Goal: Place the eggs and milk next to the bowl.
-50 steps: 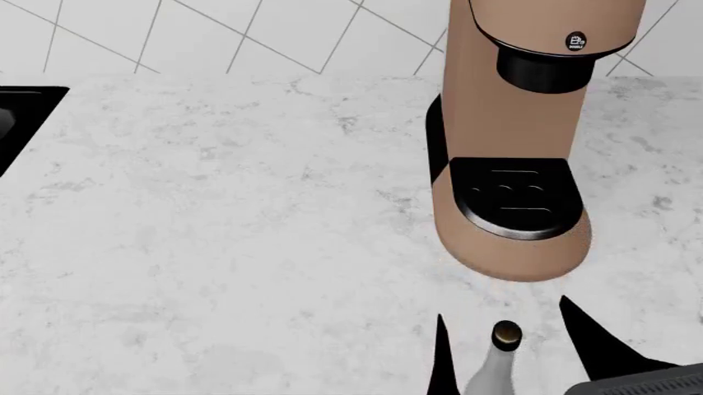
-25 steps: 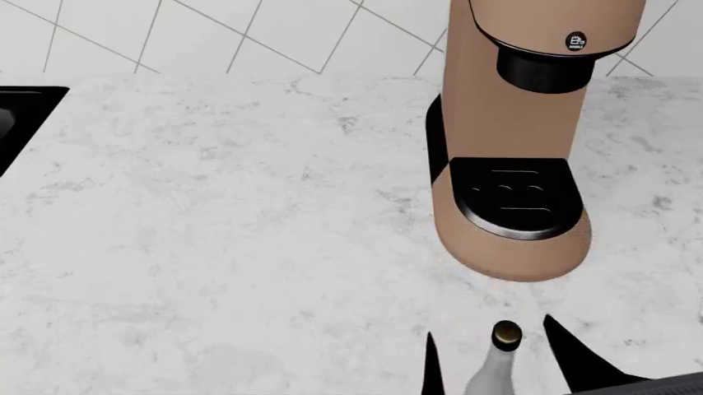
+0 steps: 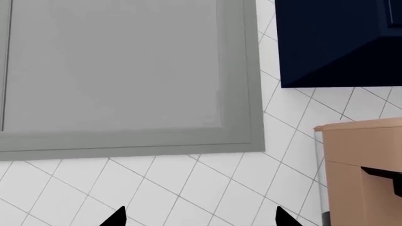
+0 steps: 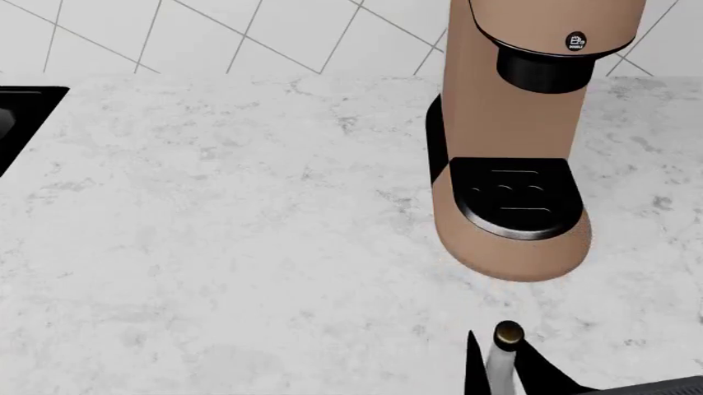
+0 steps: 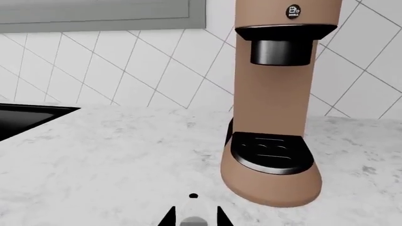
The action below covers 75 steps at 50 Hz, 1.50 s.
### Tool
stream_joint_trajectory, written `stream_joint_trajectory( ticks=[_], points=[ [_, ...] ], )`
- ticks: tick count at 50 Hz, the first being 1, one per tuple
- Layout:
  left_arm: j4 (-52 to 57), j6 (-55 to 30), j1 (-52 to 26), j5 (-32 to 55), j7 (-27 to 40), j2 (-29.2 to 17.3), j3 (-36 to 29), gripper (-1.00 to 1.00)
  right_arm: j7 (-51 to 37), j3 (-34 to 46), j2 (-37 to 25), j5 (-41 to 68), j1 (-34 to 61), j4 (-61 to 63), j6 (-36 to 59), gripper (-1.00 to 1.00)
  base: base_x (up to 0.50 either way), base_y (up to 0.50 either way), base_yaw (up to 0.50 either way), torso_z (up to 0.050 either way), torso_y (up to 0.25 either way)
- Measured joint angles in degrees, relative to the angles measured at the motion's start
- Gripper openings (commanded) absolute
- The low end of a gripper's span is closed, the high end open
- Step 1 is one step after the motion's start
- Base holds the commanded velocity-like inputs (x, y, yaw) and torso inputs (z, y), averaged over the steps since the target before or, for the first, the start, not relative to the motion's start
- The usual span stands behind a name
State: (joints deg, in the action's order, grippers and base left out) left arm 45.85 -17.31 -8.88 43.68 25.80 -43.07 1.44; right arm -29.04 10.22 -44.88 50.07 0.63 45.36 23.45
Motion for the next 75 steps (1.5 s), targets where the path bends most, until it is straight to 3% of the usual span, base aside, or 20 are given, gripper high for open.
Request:
stream_joint_trajectory(
  ticks=[19,55,65,75],
  points=[
    [0.07,-0.08,-0.16,0.16,0.18,-0.19,-0.09,1.00,-1.93,-0.54,-0.64,2.56,1.59,0.79,1.00,-1.00,0.00,0.00,0.00,0.000,0.000],
    [1.18,-0.89,-0.20,1.66,1.50,-1.26,0.79,1.00,-15.23,-1.44,-3.92,21.13,27.66,2.95,14.19,-1.00,0.00,0.00,0.00,0.000,0.000],
    [1.14,-0.47,0.32,1.57,1.42,-1.31,1.09,1.00,-17.32,-1.18,-4.03,23.39,31.20,2.58,15.77,-1.00,0.00,0.00,0.00,0.000,0.001],
    [1.35,-0.32,0.56,1.78,1.52,-1.55,1.42,1.00,-17.71,-0.60,-3.86,23.09,32.32,2.44,16.36,-1.00,0.00,0.50,0.00,0.000,0.000]
  ],
)
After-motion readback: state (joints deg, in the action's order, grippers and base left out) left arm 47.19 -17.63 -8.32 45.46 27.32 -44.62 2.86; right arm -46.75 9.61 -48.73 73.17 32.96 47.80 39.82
